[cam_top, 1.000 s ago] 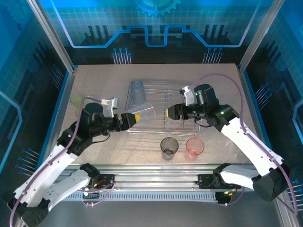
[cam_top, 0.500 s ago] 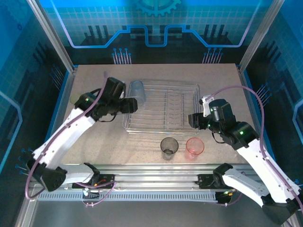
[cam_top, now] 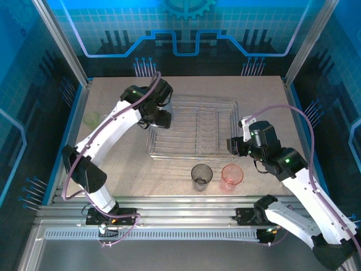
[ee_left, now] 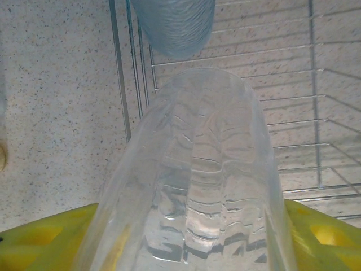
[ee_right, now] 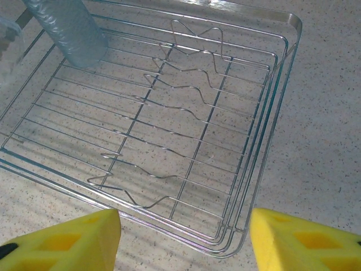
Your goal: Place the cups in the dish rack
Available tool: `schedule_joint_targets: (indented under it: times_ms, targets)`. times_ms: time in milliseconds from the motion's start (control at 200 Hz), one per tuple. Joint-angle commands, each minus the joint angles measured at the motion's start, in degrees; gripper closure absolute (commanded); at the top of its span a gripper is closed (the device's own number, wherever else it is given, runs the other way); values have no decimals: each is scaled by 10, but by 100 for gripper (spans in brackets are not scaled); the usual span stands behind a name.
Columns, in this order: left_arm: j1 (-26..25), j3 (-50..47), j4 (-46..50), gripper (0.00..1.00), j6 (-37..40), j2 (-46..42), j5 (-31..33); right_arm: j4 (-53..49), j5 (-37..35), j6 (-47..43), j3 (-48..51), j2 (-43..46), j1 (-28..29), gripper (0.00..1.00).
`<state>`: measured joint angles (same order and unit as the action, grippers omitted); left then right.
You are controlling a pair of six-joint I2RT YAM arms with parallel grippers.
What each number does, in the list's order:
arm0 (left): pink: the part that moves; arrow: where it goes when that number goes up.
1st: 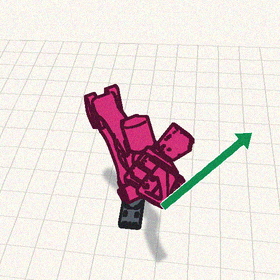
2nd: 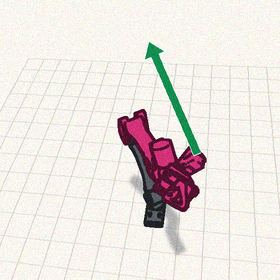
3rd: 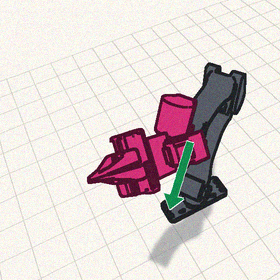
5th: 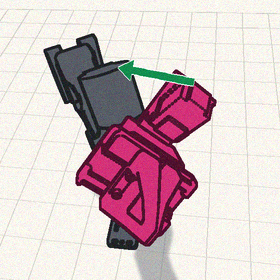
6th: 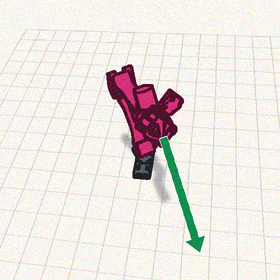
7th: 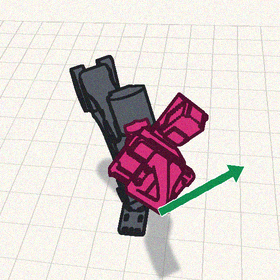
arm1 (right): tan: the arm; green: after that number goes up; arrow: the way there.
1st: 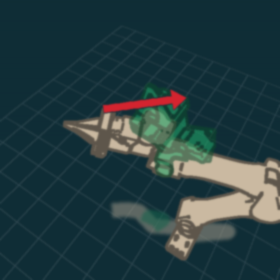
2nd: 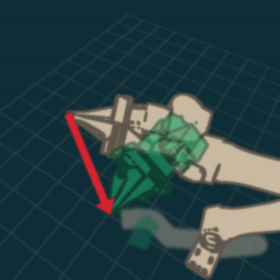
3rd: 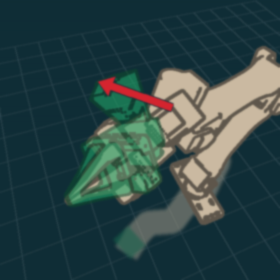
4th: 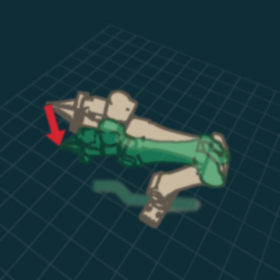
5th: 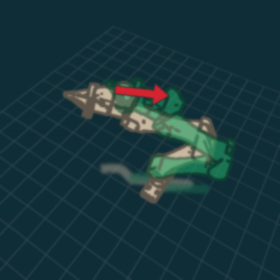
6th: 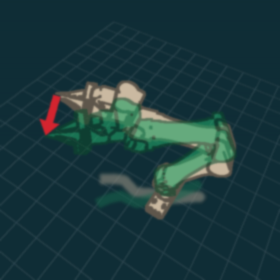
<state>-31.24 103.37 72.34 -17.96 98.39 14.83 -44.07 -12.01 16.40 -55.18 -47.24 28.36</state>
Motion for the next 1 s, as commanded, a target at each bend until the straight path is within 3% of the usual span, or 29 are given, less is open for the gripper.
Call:
schedule_joint_targets:
  times_ms: [0, 690, 876, 996]
  targets:
    - [-3, 27, 33, 100, 28, 33, 28, 5, -16, -8, 12, 9, -9, 37]
    - [18, 85, 0, 100, 69, 193, 70, 12, -26, -15, 45, 36, -19, 37]
    - [26, 85, -5, 92, 70, 202, 78, 17, -21, -16, 64, 47, -25, 36]
    - [34, 83, -12, 72, 69, 205, 83, 22, -13, -15, 67, 50, -30, 35]
